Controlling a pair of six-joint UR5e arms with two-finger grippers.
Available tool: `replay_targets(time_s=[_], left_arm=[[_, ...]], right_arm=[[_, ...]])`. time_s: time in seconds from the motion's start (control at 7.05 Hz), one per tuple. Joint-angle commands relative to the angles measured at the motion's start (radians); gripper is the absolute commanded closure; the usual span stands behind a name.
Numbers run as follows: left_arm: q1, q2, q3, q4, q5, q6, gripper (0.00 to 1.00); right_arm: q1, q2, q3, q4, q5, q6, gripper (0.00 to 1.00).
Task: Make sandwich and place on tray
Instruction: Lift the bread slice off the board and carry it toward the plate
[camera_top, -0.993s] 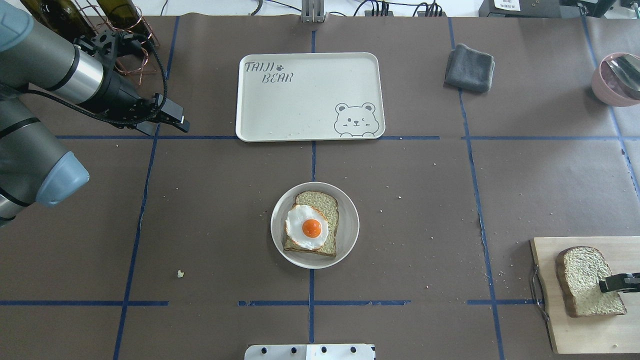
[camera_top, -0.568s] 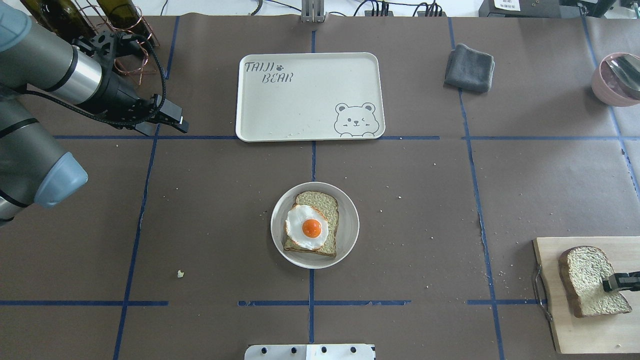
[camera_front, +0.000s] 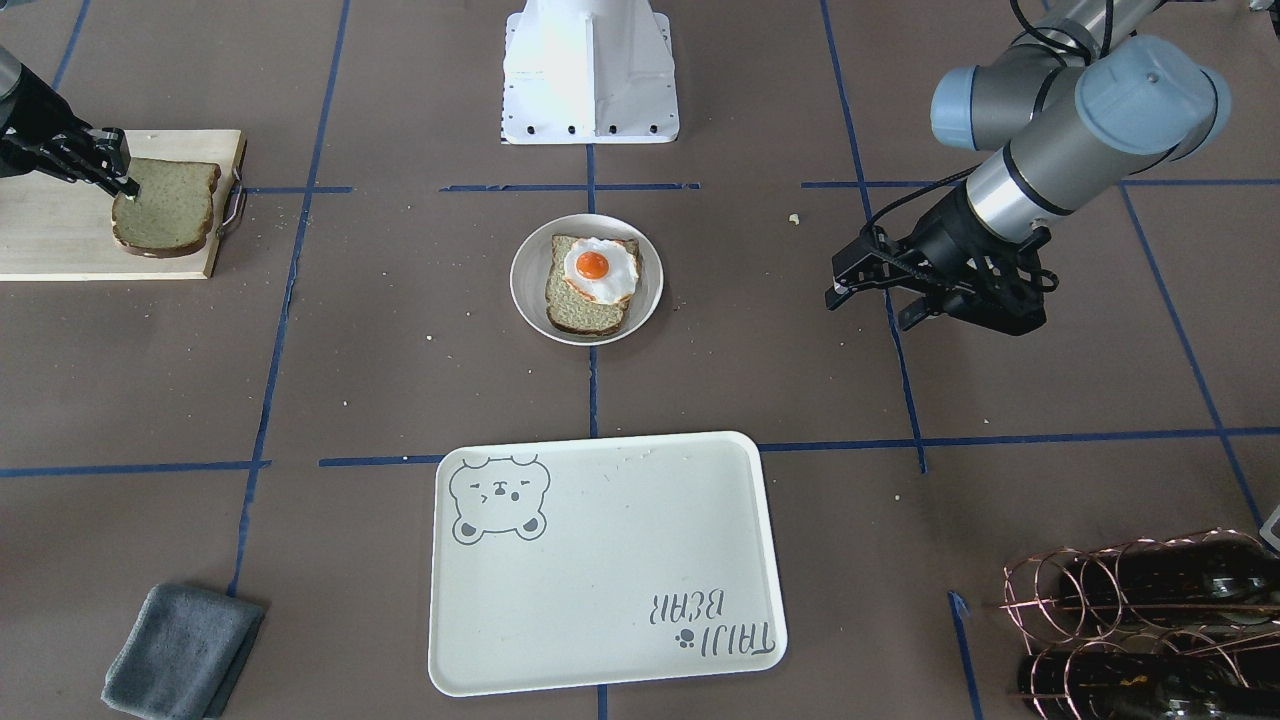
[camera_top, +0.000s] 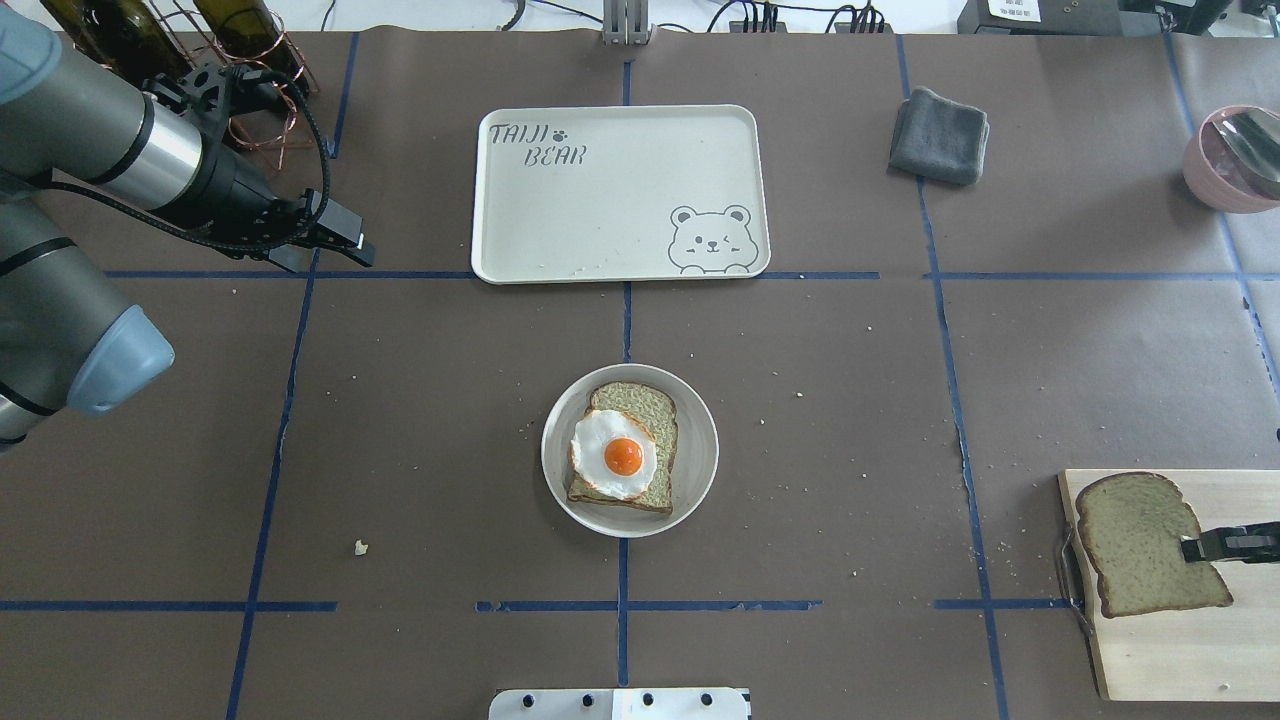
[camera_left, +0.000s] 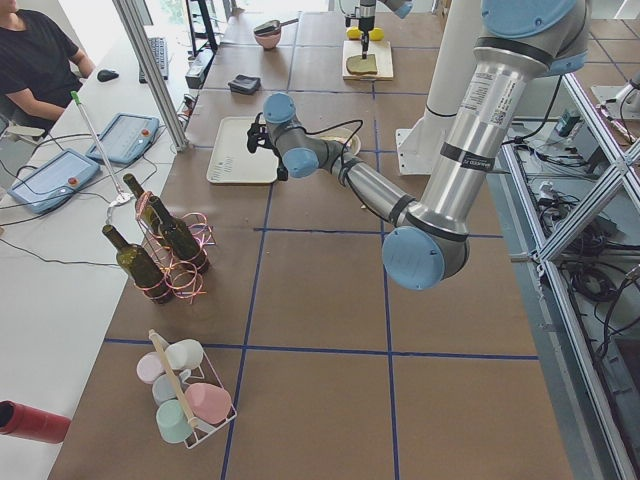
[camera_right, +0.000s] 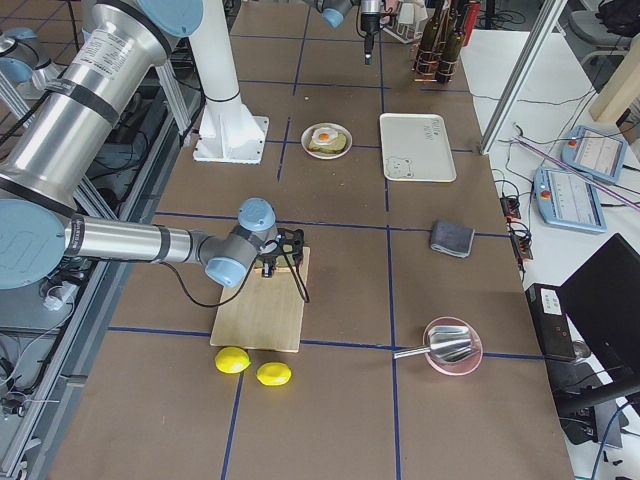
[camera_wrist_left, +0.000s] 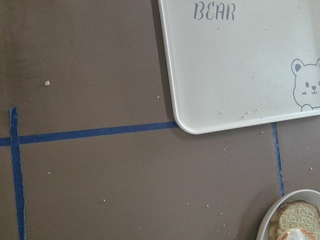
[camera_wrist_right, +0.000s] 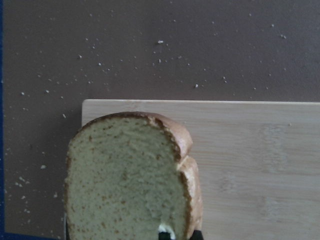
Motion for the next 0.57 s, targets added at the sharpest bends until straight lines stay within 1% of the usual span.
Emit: replay_targets(time_s=[0.0, 0.14, 0.28, 0.43], left_arm=[[0.000, 0.000, 0.000, 0.000, 0.000, -0.001, 0.00], [0.001, -0.001, 0.000, 0.000, 0.018, -0.004, 0.00], [0.003, -0.001, 0.002, 0.000, 0.020, -0.007, 0.00], [0.003, -0.003, 0.000, 0.000, 0.021, -0.019, 0.00]], right_arm=[[0.100, 0.066, 0.067, -0.001, 0.064, 0.002, 1.00], [0.131, 0.145, 0.064, -0.007, 0.124, 0.035, 1.00], [0.129, 0.268, 0.060, -0.018, 0.141, 0.158, 1.00], [0.120, 0.399, 0.046, -0.059, 0.141, 0.252, 1.00]])
